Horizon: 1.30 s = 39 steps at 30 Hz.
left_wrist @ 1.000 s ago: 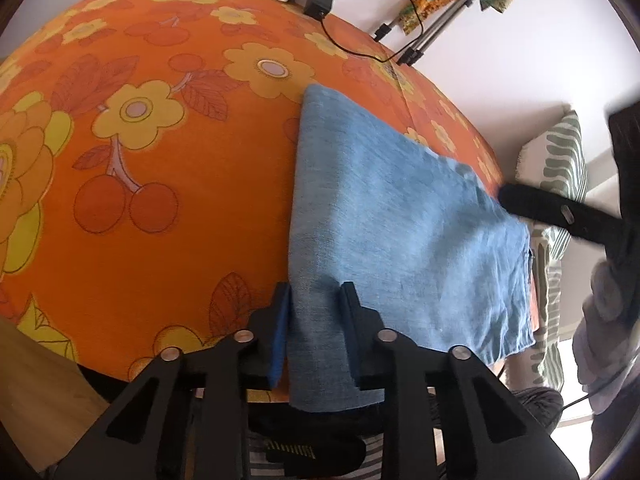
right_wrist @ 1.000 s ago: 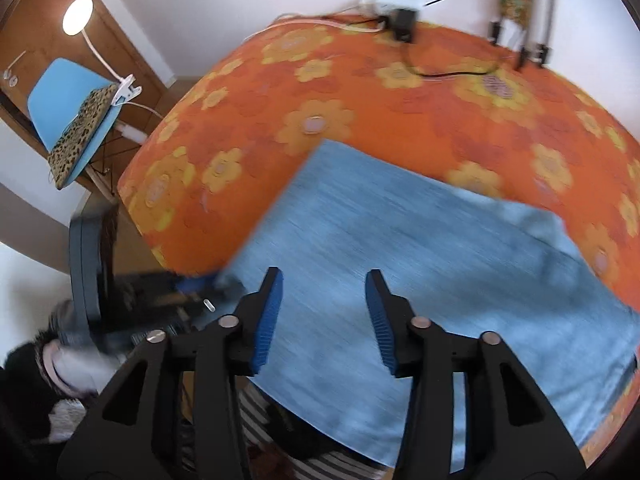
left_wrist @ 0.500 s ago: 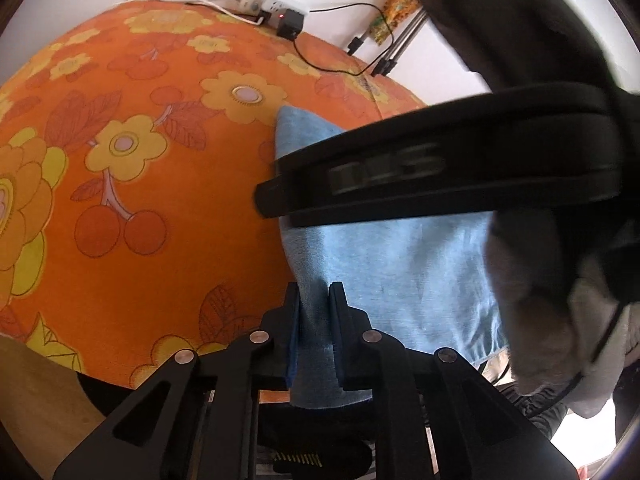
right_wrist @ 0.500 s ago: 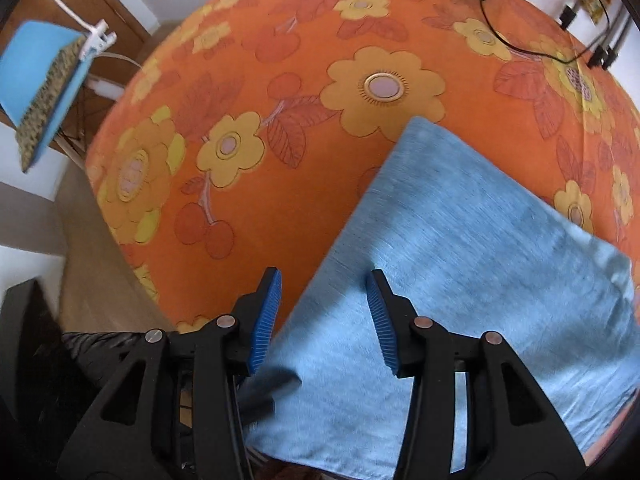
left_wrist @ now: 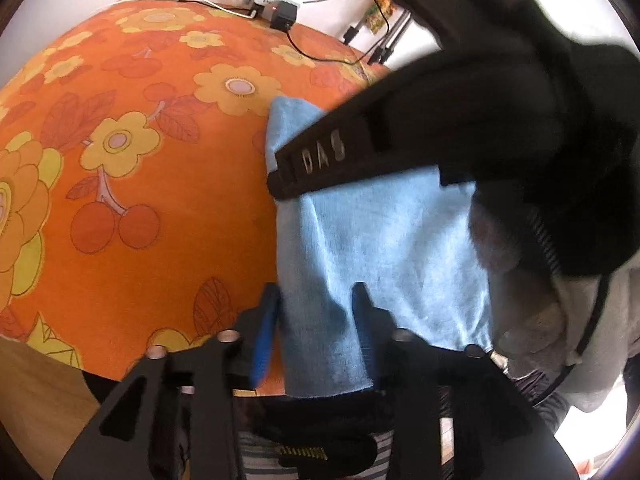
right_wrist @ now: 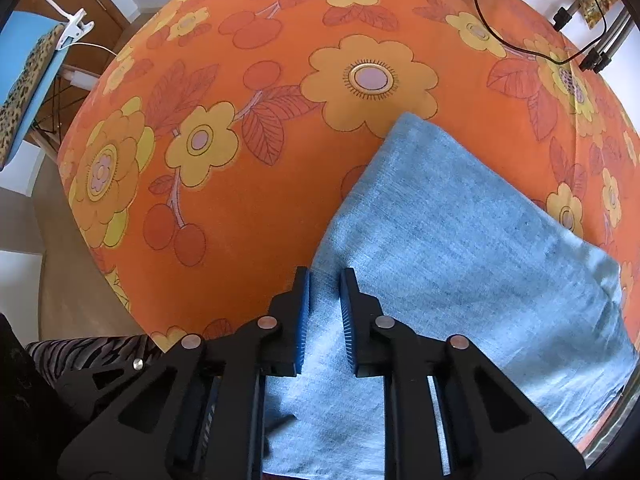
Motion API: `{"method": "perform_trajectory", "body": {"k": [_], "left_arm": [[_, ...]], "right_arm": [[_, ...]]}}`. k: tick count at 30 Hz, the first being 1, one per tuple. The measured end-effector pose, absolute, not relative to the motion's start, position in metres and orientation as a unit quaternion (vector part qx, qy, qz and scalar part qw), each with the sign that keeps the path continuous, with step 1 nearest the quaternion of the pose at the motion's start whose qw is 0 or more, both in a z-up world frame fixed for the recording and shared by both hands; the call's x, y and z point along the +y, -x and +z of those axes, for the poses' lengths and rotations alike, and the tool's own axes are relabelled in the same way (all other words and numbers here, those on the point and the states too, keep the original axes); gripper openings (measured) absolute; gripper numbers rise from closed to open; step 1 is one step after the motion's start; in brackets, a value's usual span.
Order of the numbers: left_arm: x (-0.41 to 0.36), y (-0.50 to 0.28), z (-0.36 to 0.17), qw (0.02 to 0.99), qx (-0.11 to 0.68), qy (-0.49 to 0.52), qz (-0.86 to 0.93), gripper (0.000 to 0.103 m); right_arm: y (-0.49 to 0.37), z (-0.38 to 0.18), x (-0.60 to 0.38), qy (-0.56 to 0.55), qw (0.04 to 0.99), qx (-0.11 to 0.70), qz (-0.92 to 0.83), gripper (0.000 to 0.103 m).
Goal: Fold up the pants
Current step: 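Grasp the folded jeans edge with the left tool while the right tool grasps beside it, then lift the jeans edge and fold it over the jeans with both tools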
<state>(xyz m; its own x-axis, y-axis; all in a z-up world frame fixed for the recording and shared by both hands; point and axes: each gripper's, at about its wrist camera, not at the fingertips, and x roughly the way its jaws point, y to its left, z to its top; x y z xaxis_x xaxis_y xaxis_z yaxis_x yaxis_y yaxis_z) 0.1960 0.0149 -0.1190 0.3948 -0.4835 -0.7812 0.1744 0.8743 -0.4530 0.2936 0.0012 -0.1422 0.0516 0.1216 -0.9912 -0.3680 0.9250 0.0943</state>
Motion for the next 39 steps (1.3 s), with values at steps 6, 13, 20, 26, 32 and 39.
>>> {"method": "perform_trajectory", "body": {"k": [6,13,20,26,32,39], "left_arm": [[0.01,-0.193,-0.119,0.827,0.505,0.14,-0.203,0.025],[0.003,-0.179,-0.1,0.847,0.465,0.129,-0.223,0.016],[0.0,-0.176,-0.092,0.851,0.453,0.135,-0.229,0.016],[-0.003,-0.175,-0.087,0.85,0.453,0.137,-0.231,0.016],[-0.007,-0.175,-0.078,0.851,0.449,0.138,-0.238,0.016],[-0.031,-0.162,-0.051,0.863,0.433,0.086,-0.245,0.016]], "right_arm": [[-0.291,-0.132,-0.008,0.075,0.729,0.658,0.173,0.01],[-0.29,-0.122,-0.012,0.071,0.724,0.66,0.187,0.021],[-0.292,-0.123,0.006,0.114,0.709,0.671,0.184,0.041],[-0.295,-0.129,0.01,0.138,0.706,0.673,0.17,0.022],[-0.293,-0.114,-0.013,0.098,0.723,0.66,0.178,0.011],[-0.283,-0.086,-0.045,0.051,0.749,0.632,0.191,0.009]]}}
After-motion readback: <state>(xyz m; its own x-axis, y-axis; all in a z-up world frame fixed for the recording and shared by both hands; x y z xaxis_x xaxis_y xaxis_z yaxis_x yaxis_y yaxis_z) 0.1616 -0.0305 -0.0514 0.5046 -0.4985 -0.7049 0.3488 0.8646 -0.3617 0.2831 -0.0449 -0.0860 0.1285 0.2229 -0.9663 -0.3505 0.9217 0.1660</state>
